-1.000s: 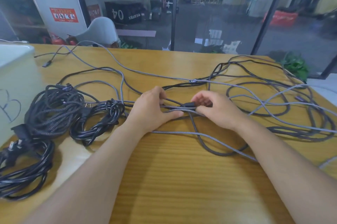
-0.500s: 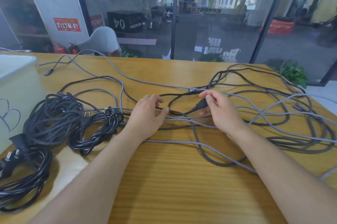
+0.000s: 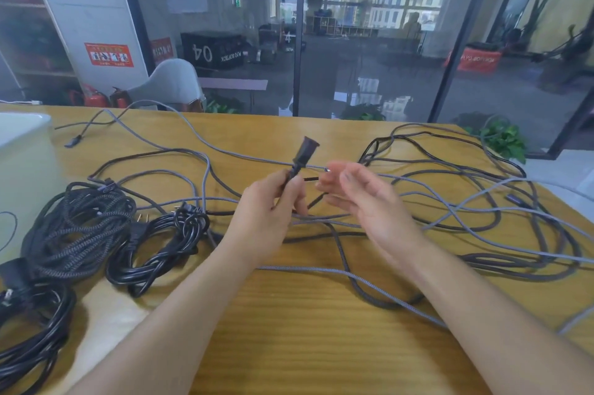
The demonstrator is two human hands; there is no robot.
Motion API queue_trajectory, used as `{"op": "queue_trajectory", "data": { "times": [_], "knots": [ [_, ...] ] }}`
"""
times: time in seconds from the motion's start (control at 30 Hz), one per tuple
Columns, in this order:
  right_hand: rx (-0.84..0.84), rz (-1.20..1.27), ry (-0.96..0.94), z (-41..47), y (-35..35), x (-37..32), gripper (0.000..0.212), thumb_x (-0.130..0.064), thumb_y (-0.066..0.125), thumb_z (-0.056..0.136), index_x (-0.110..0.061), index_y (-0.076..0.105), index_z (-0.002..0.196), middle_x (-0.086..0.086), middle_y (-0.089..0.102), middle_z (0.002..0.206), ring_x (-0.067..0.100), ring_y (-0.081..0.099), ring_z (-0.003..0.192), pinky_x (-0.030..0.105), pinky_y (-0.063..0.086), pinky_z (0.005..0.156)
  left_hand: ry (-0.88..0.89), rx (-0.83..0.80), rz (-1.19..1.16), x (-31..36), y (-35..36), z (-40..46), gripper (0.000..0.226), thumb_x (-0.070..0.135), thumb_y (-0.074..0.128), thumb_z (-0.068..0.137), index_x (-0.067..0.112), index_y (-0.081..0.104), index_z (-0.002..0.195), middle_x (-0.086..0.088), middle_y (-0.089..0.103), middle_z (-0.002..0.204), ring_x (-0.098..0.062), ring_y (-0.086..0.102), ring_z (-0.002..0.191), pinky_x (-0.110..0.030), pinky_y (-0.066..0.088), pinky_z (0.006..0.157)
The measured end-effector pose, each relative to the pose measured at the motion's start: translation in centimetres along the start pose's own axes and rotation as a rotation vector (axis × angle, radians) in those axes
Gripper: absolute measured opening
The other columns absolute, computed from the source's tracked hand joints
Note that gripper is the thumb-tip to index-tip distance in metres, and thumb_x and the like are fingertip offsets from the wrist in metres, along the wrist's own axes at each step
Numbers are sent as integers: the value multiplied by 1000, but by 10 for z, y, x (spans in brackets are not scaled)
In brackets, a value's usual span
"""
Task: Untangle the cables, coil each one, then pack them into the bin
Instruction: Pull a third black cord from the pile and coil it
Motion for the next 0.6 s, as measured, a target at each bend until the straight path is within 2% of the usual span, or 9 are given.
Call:
{"op": "queue_trajectory", "data": {
  "times": [0.1, 0.2, 0.27, 0.33, 0.4, 0.47, 0.6],
  "knots": [
    [-126, -675, -121, -5, 12, 4, 38, -38, 57, 105, -31, 57, 143, -20, 62, 136, -4, 52, 131, 27, 41, 114, -146, 1, -411, 0, -2, 0, 37, 29, 41, 112, 6, 62, 93, -6, 71, 75, -22, 67, 74, -27, 55, 76],
    [-266, -917, -190, -8, 31, 18, 30, -35, 52, 108, -30, 61, 136, -19, 63, 128, -8, 47, 118, 35, 34, 115, -210, -66, -726, 2, 4, -1, 36, 30, 39, 112, 7, 60, 94, -7, 64, 74, -22, 65, 75, -33, 56, 80],
    [-256, -946, -257, -8, 36, 13, 22, -32, 49, 110, -28, 66, 122, -16, 66, 112, 0, 51, 106, 38, 37, 109, -221, -86, -780, 2, 5, -3, 36, 32, 40, 111, 8, 60, 94, -8, 64, 75, -22, 63, 75, -37, 55, 80],
    [-230, -911, -306, -9, 35, 2, 19, -28, 48, 110, -29, 67, 110, -13, 62, 99, 9, 53, 101, 31, 40, 96, -214, -63, -709, 1, 1, -2, 40, 36, 42, 110, 7, 65, 96, -9, 68, 81, -23, 66, 81, -41, 56, 88],
    [-242, -864, -314, -12, 36, -6, 19, -26, 47, 110, -31, 65, 106, -12, 62, 103, 11, 53, 107, 23, 40, 93, -238, -54, -647, -2, 1, -2, 48, 43, 40, 109, 7, 71, 101, -11, 75, 93, -24, 69, 91, -44, 54, 95],
    [-277, -844, -324, -16, 41, -9, 20, -27, 47, 110, -27, 66, 106, -13, 63, 111, 12, 53, 114, 22, 40, 97, -299, -95, -704, -4, 7, -4, 58, 48, 32, 110, 9, 74, 107, -14, 77, 105, -25, 69, 94, -42, 51, 88],
    [-328, -847, -360, -19, 49, -8, 23, -28, 48, 110, -23, 70, 110, -15, 59, 105, 15, 52, 110, 28, 42, 97, -417, -156, -855, -8, 16, -7, 71, 55, 21, 109, 9, 74, 120, -15, 75, 118, -22, 68, 95, -35, 47, 71]
  ]
}}
Point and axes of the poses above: each hand's wrist, its own z-axis towards the middle knuckle, its own y-axis out of the palm, x = y × z, the point moved 9 cm from there along z, towards the middle knuckle
